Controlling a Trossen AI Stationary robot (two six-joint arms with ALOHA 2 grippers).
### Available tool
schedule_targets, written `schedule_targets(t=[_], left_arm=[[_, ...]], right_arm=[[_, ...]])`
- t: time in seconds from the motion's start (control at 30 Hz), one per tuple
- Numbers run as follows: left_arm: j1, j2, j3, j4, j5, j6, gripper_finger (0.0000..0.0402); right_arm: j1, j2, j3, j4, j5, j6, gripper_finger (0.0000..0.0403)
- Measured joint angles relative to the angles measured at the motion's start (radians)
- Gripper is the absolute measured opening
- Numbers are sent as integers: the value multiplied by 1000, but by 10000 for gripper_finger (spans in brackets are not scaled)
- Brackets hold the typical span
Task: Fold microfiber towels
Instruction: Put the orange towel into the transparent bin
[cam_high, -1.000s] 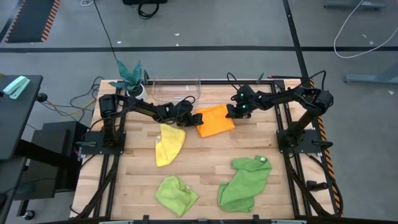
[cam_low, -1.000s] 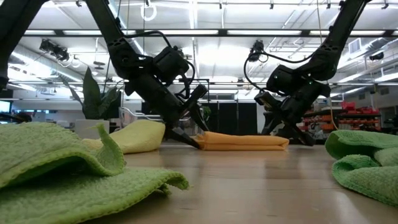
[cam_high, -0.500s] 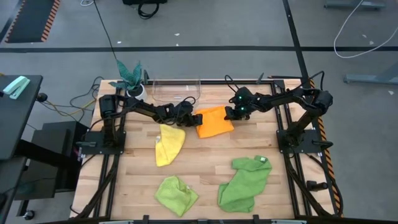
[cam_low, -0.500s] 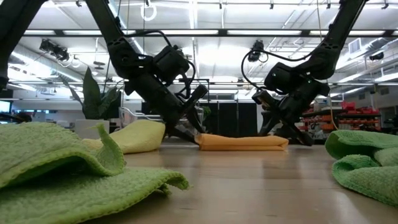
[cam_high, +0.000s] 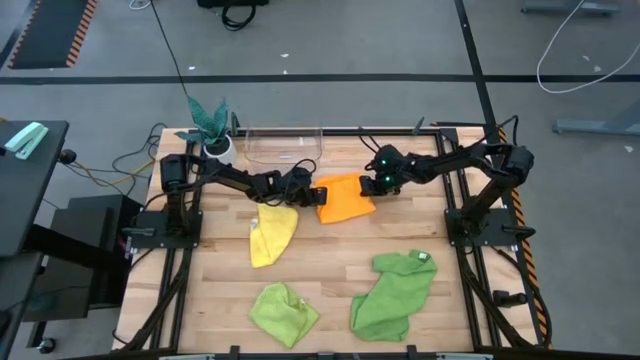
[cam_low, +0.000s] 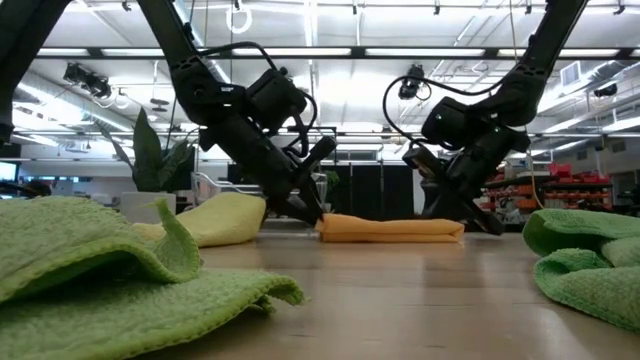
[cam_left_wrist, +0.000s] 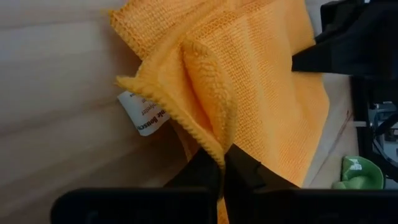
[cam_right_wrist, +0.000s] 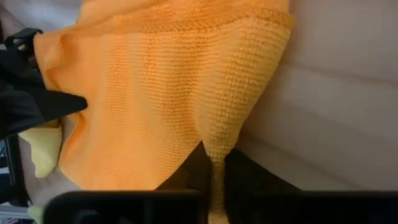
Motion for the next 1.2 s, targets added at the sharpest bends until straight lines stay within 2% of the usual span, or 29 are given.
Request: schedule_targets(t=[0.1, 0.27, 0.43, 0.77, 0.97, 1.2], left_arm=[[-4, 2, -2, 34, 3, 3, 8], [-13, 2, 4, 62, 3, 4, 7], [-23, -5, 38, 55, 2, 34, 7], [-17, -62, 154, -206, -49, 166, 7], [4, -83, 202, -268, -45, 206, 7], [17, -90, 288, -405, -45, 264, 7]], right_arm=[[16, 0, 0, 0, 2, 0, 8], [46, -16, -2, -6, 40, -7, 12], [70, -102, -2, -27, 97, -30, 7], [72, -274, -2, -191, 173, -54, 3], [72, -305, 12, -203, 175, -58, 2], [70, -323, 101, -242, 175, -92, 1]])
